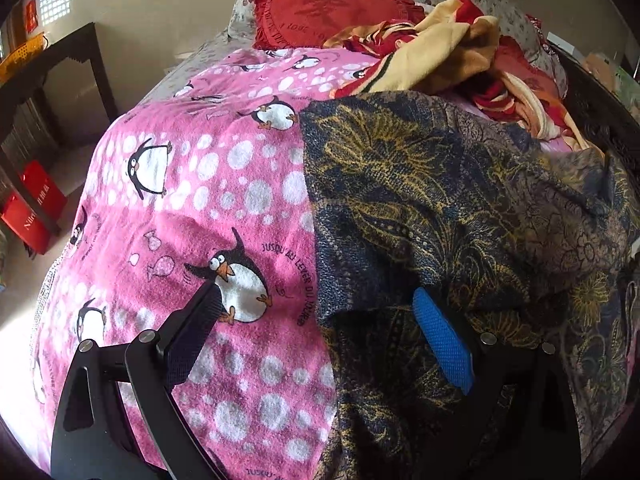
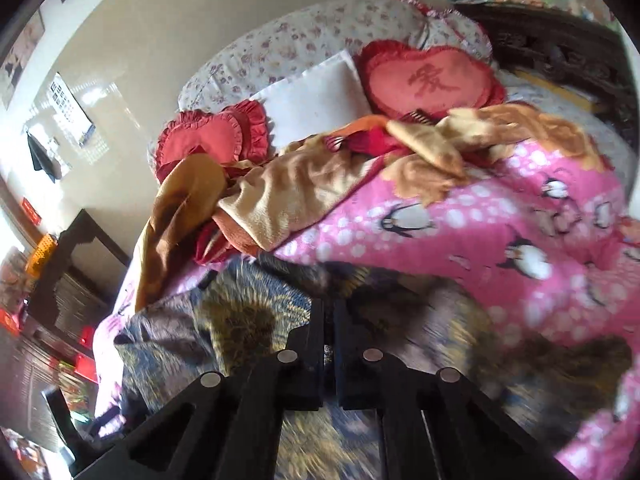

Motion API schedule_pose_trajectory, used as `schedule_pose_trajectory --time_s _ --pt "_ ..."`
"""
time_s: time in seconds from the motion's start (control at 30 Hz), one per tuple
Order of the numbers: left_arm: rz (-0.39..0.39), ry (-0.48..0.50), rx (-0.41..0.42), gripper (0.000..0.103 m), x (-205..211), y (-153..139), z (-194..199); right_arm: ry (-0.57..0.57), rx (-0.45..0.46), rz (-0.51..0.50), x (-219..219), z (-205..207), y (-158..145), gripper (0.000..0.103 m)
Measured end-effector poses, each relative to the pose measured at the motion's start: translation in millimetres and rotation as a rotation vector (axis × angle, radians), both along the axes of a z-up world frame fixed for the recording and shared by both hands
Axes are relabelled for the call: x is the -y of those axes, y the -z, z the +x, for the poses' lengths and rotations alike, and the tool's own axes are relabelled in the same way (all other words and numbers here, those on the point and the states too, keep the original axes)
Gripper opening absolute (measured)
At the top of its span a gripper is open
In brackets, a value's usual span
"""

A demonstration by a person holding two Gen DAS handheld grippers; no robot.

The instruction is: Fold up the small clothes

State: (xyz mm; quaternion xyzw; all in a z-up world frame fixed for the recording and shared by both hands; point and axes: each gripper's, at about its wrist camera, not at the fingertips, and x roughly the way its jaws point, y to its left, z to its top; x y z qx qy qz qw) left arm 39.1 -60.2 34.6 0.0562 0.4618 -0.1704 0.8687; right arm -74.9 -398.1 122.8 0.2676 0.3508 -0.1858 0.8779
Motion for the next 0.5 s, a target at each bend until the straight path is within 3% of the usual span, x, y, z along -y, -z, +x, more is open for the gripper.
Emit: schedule_pose_trajectory --time_s 0.13,0.3,0.4,0.5 --pt "0.004 0.019 0.002 0.097 4.1 -2.1 -1.3 0.051 -0.06 -0.037 1.3 -23.4 2.7 0.003" --pt "0.067 0.042 -0.012 0.097 11.2 7.7 -8.5 0.049 -0.215 -0.025 5.8 -19.7 22.0 0.003" --pt "0.057 0.033 -0.015 0.097 8.6 7.2 -7.0 0.034 -0.188 -0.072 -3.6 -18.1 5.4 0.005" --pt "0.003 0.011 0.006 0.097 7.9 -4.3 -1.9 -0.09 -0.118 -0.089 -21.5 -4.7 -2.9 0.006"
